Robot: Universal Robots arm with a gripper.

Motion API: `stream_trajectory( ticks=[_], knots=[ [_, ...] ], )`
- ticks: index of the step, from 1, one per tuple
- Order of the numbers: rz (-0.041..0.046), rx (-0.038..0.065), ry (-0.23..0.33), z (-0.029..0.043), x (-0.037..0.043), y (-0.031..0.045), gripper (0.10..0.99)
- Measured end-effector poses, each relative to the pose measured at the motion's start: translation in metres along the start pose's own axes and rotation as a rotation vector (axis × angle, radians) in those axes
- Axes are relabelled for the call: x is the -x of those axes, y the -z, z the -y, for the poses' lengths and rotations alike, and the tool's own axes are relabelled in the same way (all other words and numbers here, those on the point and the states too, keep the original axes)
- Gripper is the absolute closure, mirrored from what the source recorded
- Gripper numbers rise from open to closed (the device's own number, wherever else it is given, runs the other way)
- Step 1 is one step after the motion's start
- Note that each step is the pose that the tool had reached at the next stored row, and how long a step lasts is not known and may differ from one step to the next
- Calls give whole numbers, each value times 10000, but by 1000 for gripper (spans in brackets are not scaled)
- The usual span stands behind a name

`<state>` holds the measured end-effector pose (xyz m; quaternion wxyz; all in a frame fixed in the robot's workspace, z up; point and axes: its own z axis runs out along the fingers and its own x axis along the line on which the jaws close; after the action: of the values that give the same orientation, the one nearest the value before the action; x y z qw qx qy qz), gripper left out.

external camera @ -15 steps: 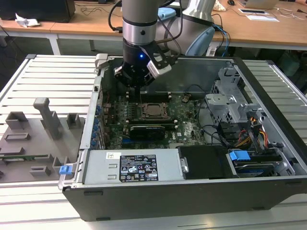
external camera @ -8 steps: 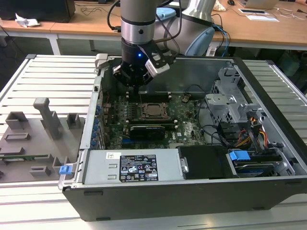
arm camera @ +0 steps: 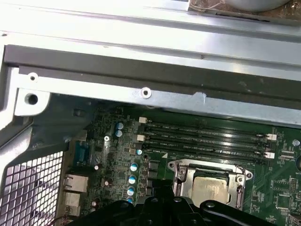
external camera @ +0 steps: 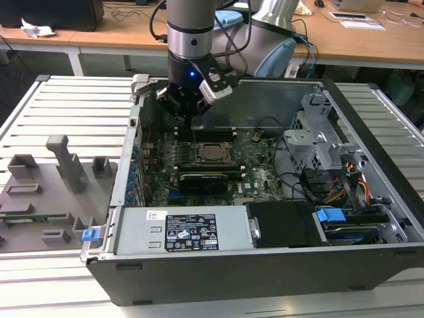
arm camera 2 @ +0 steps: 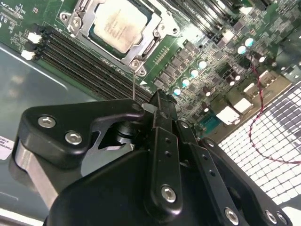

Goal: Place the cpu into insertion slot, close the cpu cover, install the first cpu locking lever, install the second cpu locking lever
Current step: 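Install the first cpu locking lever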

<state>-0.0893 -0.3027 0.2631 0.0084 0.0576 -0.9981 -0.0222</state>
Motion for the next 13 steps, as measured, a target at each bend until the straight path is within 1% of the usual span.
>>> stream_trajectory(
  ticks=[2,4,6,8,10,13],
  knots=[
    [1,0,-29,-26,3,-3,980],
    [2,1,-35,-73,8,-8,980],
    [2,1,-36,-98,12,-11,980],
    [1,1,-33,-105,33,-12,980],
    [-5,1,-39,-106,78,-13,980],
    [-7,2,-45,-103,102,-13,980]
  ],
)
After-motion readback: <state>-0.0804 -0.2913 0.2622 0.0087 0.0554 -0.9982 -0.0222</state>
